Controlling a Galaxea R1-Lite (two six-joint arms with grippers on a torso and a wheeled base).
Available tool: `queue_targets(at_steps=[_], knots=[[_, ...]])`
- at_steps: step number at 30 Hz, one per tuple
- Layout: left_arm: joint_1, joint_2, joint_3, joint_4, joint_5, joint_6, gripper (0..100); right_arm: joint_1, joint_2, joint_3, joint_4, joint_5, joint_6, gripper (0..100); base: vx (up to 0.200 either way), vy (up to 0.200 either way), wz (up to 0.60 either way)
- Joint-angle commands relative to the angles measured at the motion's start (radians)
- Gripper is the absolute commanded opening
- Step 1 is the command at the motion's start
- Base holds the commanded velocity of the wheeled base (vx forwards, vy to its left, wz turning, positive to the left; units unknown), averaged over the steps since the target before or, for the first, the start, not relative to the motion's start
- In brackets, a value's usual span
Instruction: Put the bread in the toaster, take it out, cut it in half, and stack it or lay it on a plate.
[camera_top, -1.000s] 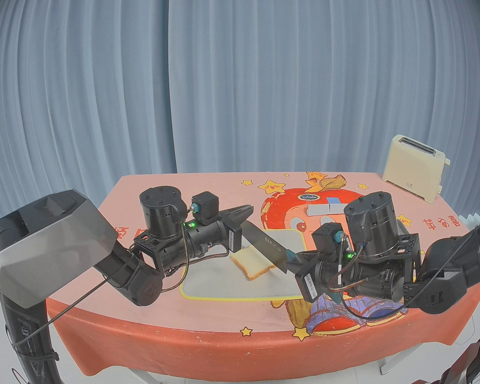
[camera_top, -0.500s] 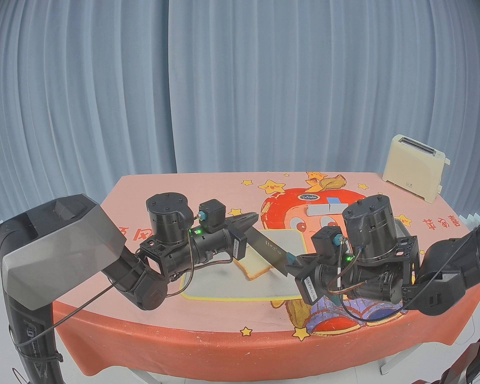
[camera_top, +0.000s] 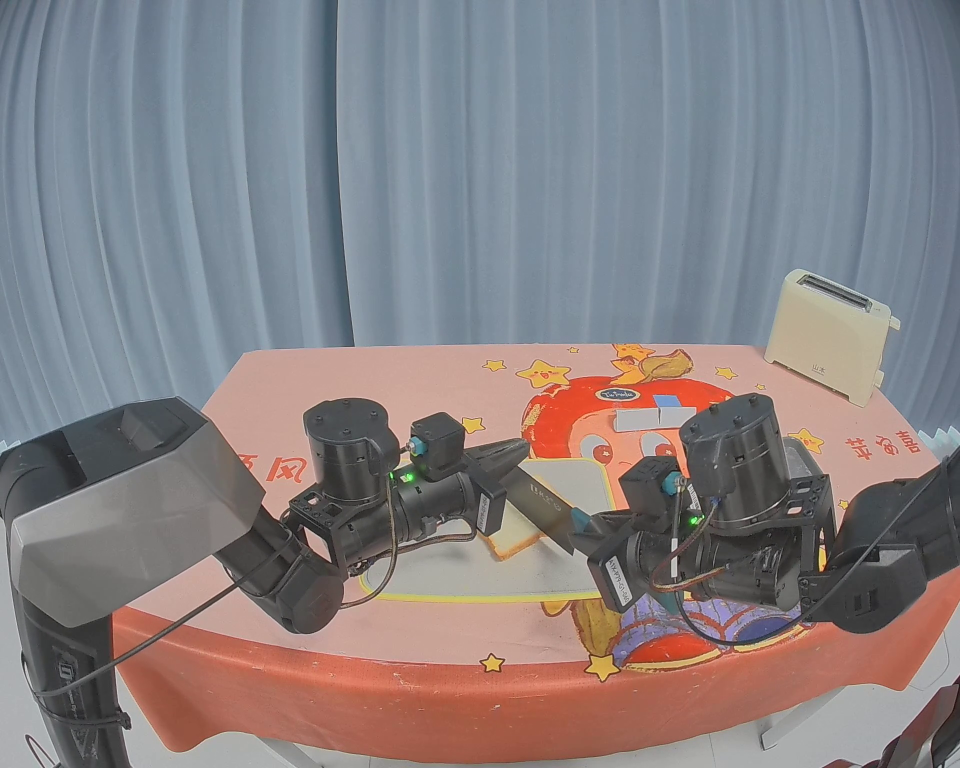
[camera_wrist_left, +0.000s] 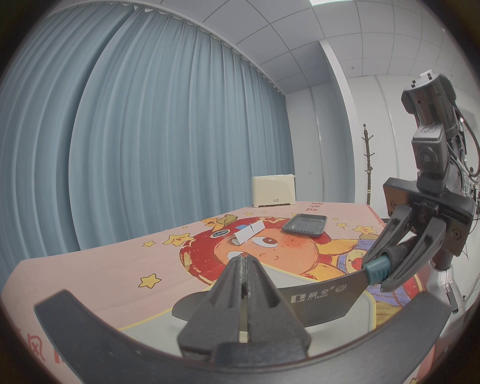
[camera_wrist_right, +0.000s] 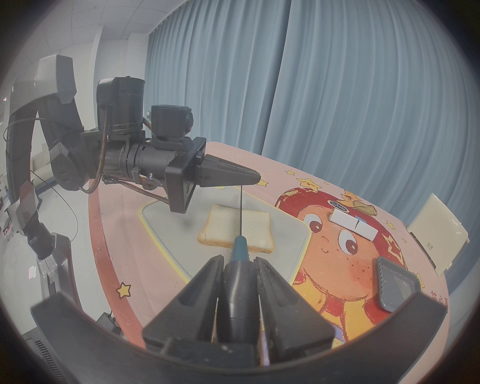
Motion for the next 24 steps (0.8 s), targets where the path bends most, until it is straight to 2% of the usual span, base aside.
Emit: queue_targets(at_steps=[1, 24], knots=[[0.000, 0.010, 0.004, 0.001, 0.000, 0.000, 0, -0.001, 0.004, 0.001, 0.000, -0.001, -0.001, 0, 0.000, 0.000, 0.00], [-0.009, 0.027, 0.015, 0.004, 0.002, 0.003, 0, 0.001, 0.030, -0.002, 0.000, -0.002, -0.001, 0, 0.000, 0.000, 0.00]])
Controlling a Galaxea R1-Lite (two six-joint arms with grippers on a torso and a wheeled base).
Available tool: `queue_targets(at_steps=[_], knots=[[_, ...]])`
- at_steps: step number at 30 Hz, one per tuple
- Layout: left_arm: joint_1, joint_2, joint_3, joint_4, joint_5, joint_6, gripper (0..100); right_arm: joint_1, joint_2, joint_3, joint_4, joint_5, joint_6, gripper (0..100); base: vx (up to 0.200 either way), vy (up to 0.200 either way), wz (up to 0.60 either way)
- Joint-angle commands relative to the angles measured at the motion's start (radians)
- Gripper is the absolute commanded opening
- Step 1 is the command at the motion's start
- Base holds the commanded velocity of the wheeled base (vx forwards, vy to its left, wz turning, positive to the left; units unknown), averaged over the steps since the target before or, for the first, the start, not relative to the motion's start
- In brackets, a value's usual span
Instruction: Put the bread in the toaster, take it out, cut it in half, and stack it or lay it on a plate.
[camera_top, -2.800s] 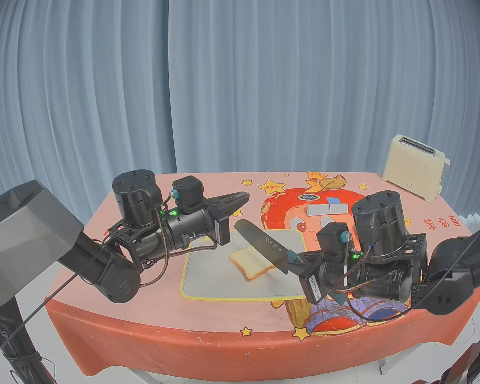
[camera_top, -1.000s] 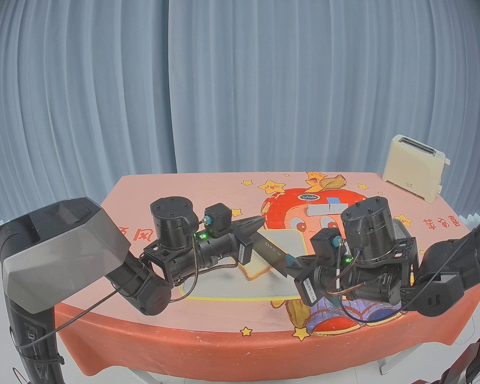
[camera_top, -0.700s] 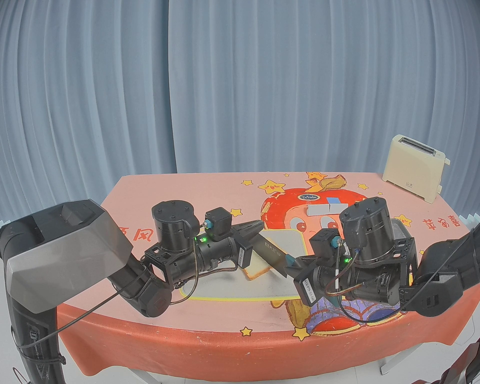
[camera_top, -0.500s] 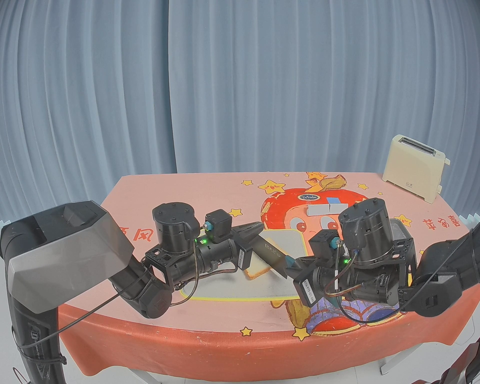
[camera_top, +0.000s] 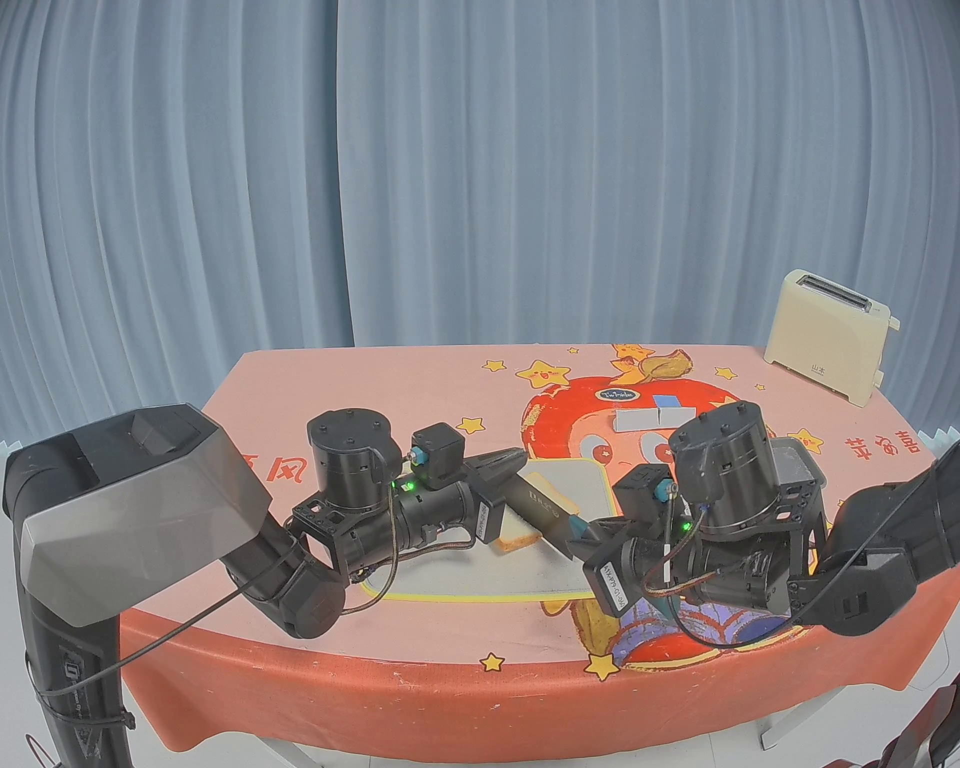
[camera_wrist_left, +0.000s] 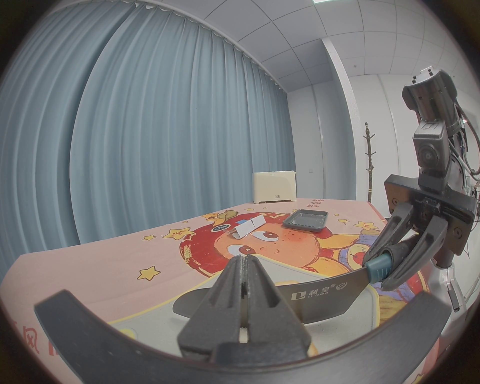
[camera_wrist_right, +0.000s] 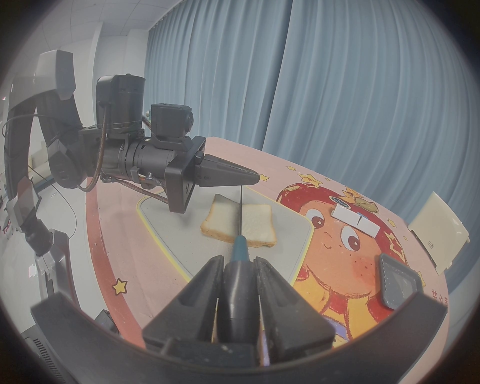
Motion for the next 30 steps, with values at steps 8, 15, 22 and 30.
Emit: queue_targets(at_steps=[8, 15, 22, 30], knots=[[-0.009, 0.028, 0.001, 0.000, 0.001, 0.000, 0, 0.000, 0.001, 0.000, 0.001, -0.001, 0.000, 0, 0.000, 0.000, 0.00], [-0.009, 0.028, 0.001, -0.002, 0.001, 0.000, 0, 0.000, 0.004, 0.009, 0.000, -0.001, 0.000, 0, 0.000, 0.000, 0.00], [-0.012, 0.028, 0.001, 0.002, 0.004, 0.000, 0, -0.006, 0.000, 0.001, 0.000, -0.003, -0.002, 0, 0.000, 0.000, 0.00], [-0.011, 0.045, 0.001, 0.006, 0.008, 0.000, 0, -0.006, -0.002, -0.026, 0.000, -0.008, -0.002, 0, 0.000, 0.000, 0.00]])
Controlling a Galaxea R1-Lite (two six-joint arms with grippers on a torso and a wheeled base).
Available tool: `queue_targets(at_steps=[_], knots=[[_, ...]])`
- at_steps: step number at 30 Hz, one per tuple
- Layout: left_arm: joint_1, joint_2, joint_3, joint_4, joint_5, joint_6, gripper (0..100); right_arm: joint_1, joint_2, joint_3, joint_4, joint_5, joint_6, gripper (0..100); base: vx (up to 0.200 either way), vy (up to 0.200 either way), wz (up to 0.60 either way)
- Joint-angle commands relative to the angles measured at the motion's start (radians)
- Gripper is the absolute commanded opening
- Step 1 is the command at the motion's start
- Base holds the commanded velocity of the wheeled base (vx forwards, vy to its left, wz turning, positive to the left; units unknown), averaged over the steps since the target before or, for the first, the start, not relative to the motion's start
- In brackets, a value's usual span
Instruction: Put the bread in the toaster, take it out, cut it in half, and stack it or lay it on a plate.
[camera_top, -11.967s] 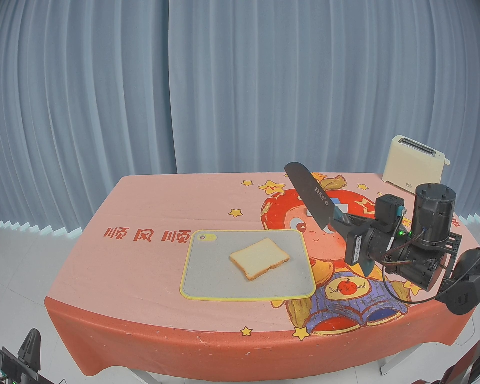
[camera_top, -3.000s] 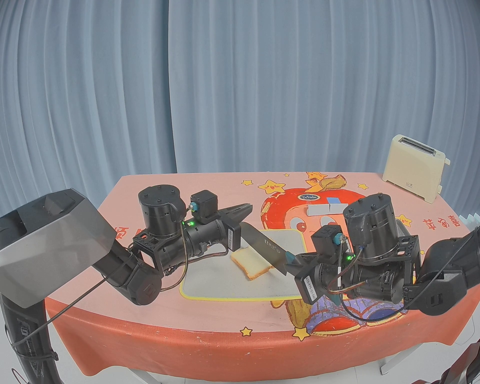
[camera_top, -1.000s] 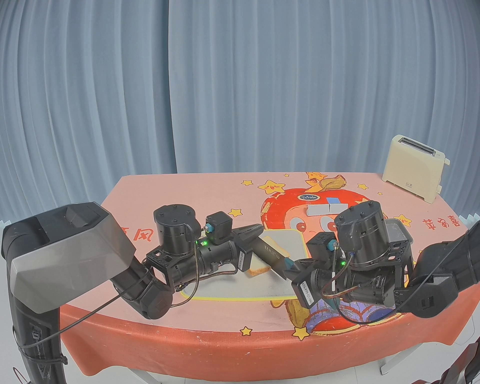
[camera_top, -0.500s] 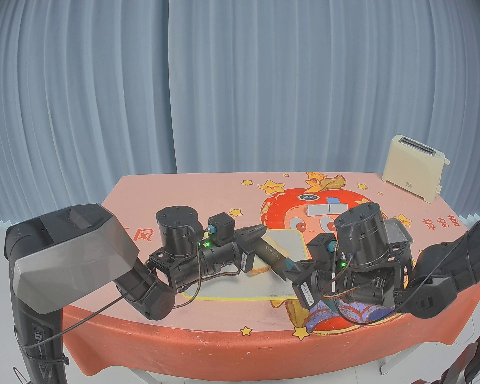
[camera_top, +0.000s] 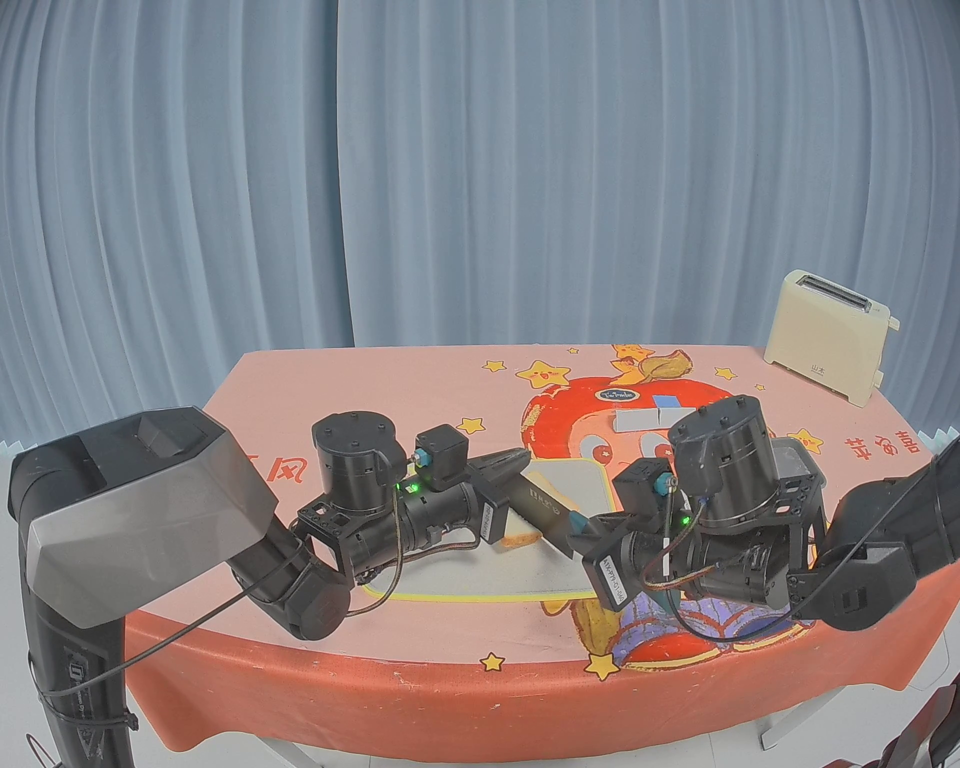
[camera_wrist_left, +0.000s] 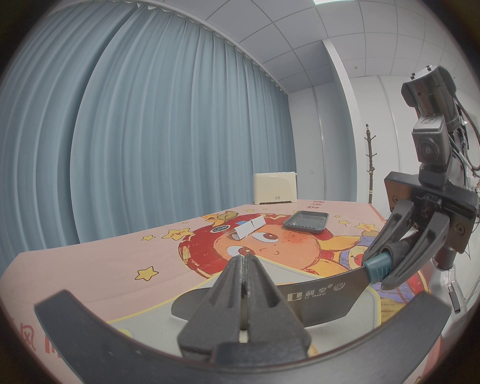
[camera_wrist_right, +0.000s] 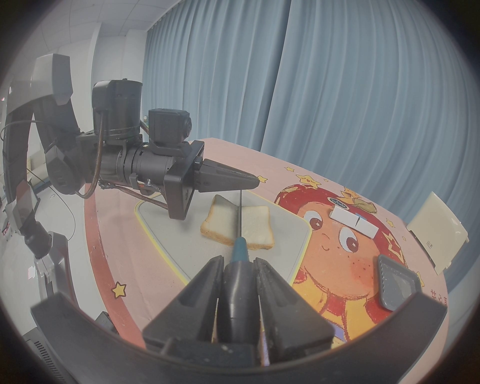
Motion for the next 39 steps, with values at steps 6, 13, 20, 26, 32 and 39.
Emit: queue_targets(at_steps=[6, 13, 20, 26, 32, 39], knots=[[0.000, 0.017, -0.003, -0.001, -0.002, 0.000, 0, -0.001, 0.004, 0.003, -0.004, -0.001, 0.000, 0, 0.000, 0.000, 0.00], [-0.002, 0.012, -0.012, -0.007, 0.001, 0.000, 0, -0.001, 0.005, 0.011, -0.004, -0.001, 0.000, 0, 0.000, 0.000, 0.00], [-0.005, 0.009, -0.014, -0.008, 0.003, 0.000, 0, -0.001, 0.011, 0.014, -0.004, -0.001, 0.000, 0, 0.000, 0.000, 0.00], [-0.003, 0.009, -0.006, -0.005, 0.004, 0.000, 0, 0.000, 0.013, 0.011, -0.004, -0.003, 0.001, 0, 0.000, 0.000, 0.00], [0.001, 0.019, -0.008, 0.006, 0.004, -0.002, 0, -0.001, 0.008, -0.008, -0.004, -0.003, 0.000, 0, 0.000, 0.000, 0.00], [0.001, 0.019, -0.011, 0.018, 0.004, -0.002, 0, -0.001, 0.013, 0.000, -0.004, -0.003, 0.001, 0, 0.000, 0.000, 0.00]])
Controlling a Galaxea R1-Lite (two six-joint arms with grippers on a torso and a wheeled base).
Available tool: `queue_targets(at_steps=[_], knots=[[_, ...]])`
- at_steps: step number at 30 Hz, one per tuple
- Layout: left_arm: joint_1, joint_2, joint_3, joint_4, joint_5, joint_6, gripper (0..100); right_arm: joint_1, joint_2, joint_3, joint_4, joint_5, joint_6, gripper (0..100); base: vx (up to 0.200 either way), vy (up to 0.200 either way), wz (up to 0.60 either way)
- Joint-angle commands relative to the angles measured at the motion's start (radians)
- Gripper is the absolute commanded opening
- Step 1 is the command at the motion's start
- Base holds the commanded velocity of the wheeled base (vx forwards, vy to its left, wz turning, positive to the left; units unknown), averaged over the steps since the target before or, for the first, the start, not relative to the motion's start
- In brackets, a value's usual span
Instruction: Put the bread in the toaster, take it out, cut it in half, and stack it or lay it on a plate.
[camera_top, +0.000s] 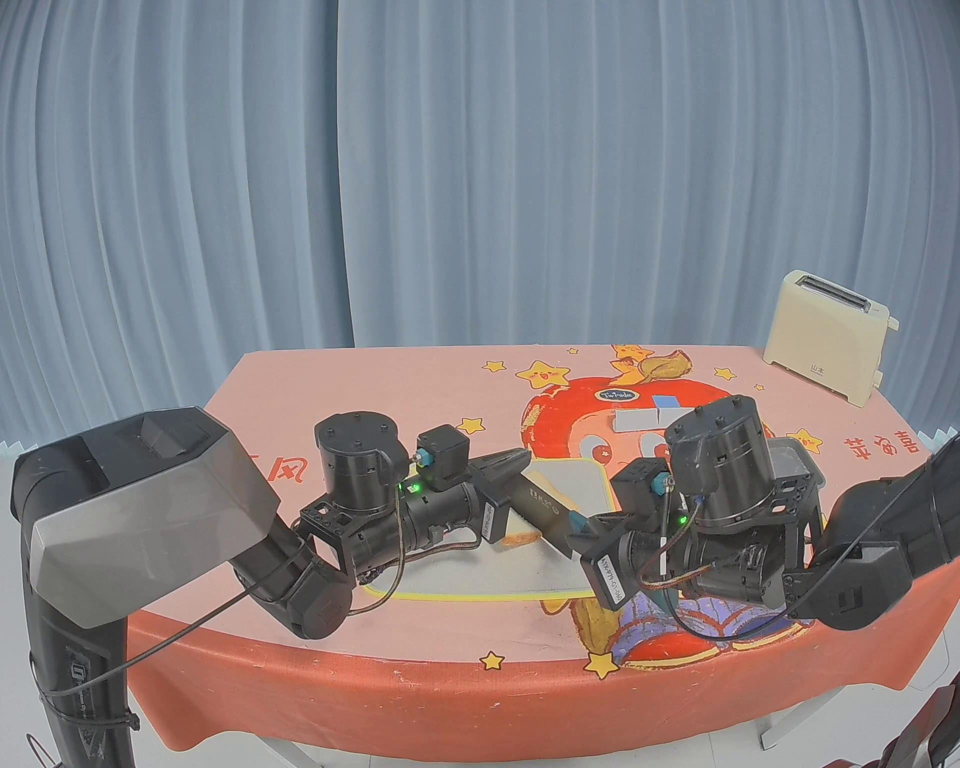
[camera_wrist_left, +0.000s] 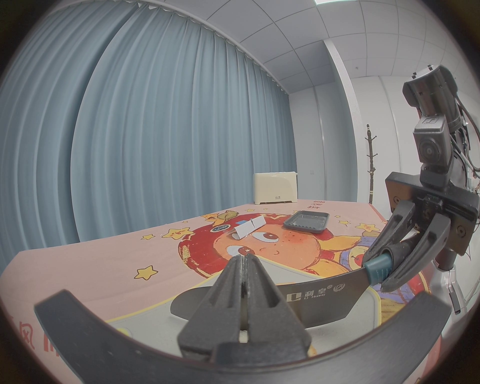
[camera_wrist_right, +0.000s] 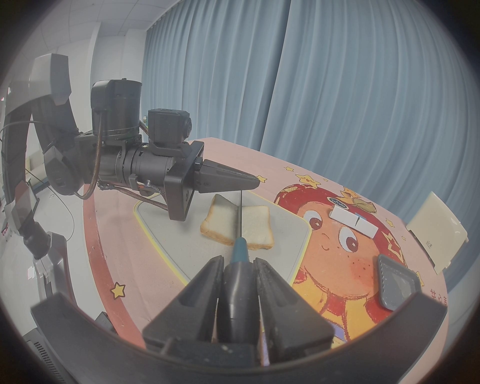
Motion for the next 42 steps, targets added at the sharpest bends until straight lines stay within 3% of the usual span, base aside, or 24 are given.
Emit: queue_targets(at_steps=[1, 14, 42], knots=[[-0.001, 0.008, -0.004, 0.001, 0.000, 0.001, 0, 0.000, 0.004, 0.010, -0.004, 0.000, 0.000, 0, 0.000, 0.000, 0.00], [-0.035, -0.003, -0.013, -0.028, 0.021, -0.002, 0, 0.000, 0.017, 0.016, -0.004, 0.000, 0.000, 0, 0.000, 0.000, 0.00], [-0.040, -0.006, 0.008, 0.000, 0.041, -0.001, 0, 0.002, 0.017, 0.012, -0.004, -0.012, 0.000, 0, 0.000, 0.000, 0.00]])
